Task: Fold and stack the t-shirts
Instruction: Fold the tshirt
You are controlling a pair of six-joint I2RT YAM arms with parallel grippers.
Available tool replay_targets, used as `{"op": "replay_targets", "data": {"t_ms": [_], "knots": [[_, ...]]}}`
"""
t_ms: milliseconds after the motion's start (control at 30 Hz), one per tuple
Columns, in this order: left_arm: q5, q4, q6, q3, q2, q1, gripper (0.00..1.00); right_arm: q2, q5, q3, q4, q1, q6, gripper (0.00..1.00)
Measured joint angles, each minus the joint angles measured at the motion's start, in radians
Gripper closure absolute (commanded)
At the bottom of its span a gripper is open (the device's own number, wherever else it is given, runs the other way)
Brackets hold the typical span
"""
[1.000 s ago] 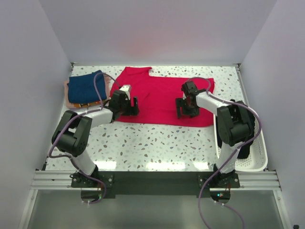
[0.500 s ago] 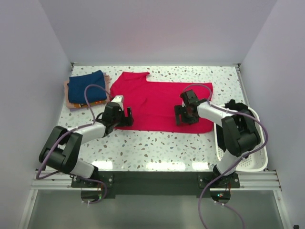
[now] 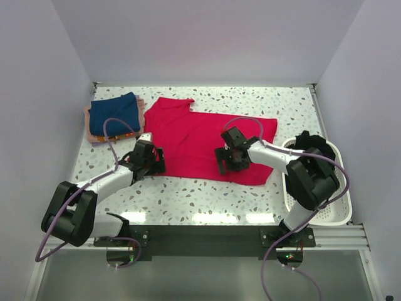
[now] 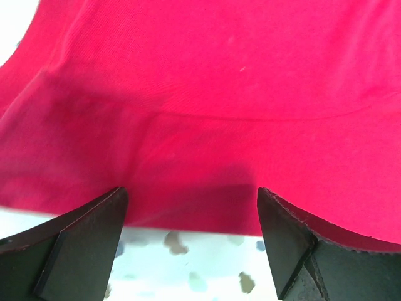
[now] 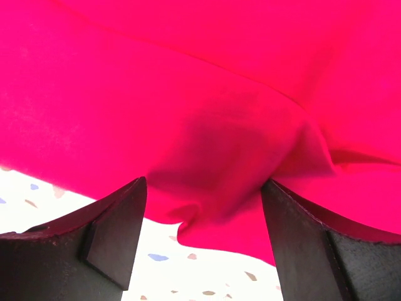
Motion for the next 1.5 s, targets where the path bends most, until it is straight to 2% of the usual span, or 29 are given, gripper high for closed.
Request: {"op": "replay_targets", "data": {"t_ms": [233,400,567,767,900,1067,1500], "knots": [[-0.070,-0.116,-0.006,0.027,-0.032,0.000,0.09,-0.005,-0.005,0.038,-0.116,0.046,0.043,0.19],[-0.070,-0.105,-0.006,0.109,-0.023,0.000,0.08,-0.105,0.074,0.095,-0.245,0.036,0.050,0.17],[-0.035,-0.019,-0.008,0.171,0.088,0.001,0.07,-0.197,0.122,0.117,-0.286,-0.060,0.045,0.18],[0.056,0.076,-0.019,0.172,0.212,0.007,0.07,-0.206,0.184,0.099,-0.305,-0.180,0.029,0.22],[0.134,0.166,-0.038,0.148,0.217,0.060,0.07,-0.206,0.204,0.083,-0.307,-0.209,0.021,0.24],[0.225,0.268,-0.042,0.069,0.175,0.184,0.07,-0.207,0.196,0.052,-0.298,-0.218,0.018,0.25],[0.227,0.236,-0.014,-0.010,0.073,0.251,0.06,-0.206,0.161,-0.002,-0.272,-0.217,0.021,0.29]]}}
